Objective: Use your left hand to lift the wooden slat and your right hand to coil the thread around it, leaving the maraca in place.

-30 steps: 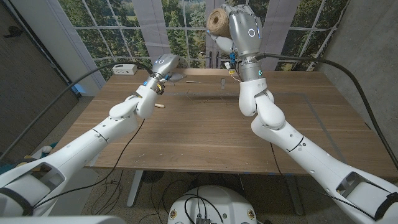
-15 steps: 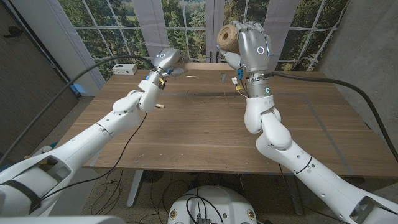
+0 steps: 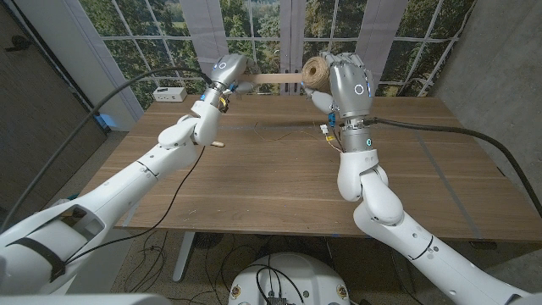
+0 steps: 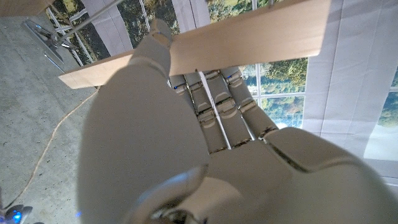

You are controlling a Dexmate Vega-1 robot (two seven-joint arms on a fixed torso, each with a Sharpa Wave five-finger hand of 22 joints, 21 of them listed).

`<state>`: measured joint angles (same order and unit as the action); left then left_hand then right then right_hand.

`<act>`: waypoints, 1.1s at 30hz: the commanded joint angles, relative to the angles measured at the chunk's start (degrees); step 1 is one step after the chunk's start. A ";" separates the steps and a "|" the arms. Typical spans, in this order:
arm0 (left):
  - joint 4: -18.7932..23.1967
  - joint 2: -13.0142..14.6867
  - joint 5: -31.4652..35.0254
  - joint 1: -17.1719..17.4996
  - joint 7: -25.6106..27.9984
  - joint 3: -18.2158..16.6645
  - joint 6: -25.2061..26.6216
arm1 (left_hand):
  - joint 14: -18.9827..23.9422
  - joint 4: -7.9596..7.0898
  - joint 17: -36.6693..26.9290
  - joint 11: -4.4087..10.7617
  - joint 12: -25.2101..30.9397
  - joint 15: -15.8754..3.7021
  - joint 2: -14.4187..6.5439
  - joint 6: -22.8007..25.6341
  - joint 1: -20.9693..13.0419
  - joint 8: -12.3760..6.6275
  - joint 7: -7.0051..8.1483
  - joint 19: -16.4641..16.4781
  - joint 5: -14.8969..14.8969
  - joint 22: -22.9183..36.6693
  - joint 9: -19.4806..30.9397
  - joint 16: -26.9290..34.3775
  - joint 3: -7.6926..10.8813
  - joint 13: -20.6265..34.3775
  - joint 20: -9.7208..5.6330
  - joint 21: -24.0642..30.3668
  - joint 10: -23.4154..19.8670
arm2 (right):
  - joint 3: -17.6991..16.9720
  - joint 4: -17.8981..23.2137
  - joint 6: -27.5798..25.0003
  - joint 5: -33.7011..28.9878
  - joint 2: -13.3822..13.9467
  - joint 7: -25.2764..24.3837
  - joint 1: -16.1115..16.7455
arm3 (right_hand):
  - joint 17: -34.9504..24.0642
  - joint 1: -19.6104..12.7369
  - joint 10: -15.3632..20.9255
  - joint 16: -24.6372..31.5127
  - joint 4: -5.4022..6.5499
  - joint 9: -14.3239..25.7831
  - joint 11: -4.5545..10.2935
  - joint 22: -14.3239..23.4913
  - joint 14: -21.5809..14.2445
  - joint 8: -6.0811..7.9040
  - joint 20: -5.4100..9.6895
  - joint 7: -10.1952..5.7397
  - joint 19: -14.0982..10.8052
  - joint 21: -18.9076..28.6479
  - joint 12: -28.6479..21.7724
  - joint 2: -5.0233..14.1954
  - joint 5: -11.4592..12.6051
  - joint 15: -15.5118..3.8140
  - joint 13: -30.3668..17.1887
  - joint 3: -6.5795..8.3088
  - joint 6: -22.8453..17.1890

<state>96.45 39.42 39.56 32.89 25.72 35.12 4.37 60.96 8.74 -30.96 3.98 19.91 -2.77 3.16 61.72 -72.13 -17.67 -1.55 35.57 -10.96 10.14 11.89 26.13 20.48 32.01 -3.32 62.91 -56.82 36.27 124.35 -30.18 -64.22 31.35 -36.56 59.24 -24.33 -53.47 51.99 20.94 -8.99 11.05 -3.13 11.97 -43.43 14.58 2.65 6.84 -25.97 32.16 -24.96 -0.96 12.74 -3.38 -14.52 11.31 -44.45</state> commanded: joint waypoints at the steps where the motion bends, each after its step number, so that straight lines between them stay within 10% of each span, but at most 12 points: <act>1: 2.37 -0.13 0.11 -2.09 -2.74 0.10 0.41 | 8.00 -0.10 -0.14 -0.08 -0.19 -10.32 -9.62 0.51 -9.57 -0.06 -0.01 -0.28 -0.38 0.13 1.42 0.13 0.08 0.20 -3.72 0.30 -0.60 | -0.98 0.34 -0.82 1.50 0.23 -0.54 4.11 | -0.19 -9.82 8.52 -0.11 3.23 0.34 8.51 0.17 0.91 -0.19 2.75 -12.48 0.52 0.33 -0.24 10.37 0.42 -9.80 -0.33 3.17 -19.51; 33: 1.35 -4.13 -13.82 -4.14 -5.12 -4.57 -3.05 | 8.33 -0.03 -0.47 -0.20 -0.68 -10.33 -9.58 0.70 -9.76 0.13 -0.13 -0.58 -0.29 0.13 1.47 -0.33 0.07 0.44 -3.85 0.91 -0.99 | 1.71 -4.72 1.99 7.49 0.78 1.80 3.00 | -0.42 -9.73 8.26 -0.69 3.74 0.38 9.04 0.00 0.67 -0.87 2.82 -12.83 0.48 1.20 0.38 10.68 0.89 -9.89 -0.87 2.64 -19.44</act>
<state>99.40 37.66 31.79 29.00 20.52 32.66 3.39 60.95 8.90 -31.22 3.88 19.27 -2.79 3.47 61.93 -72.45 -17.22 -1.52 35.16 -11.08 10.14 11.90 25.74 20.30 32.27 -3.28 63.30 -57.33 36.84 121.24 -29.20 -59.72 32.20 -37.19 63.19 -24.59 -53.39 51.59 20.45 -8.59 11.33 -2.52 11.99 -43.38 13.70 2.56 6.84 -25.48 33.06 -24.43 -0.88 13.36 -3.36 -15.06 10.91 -44.45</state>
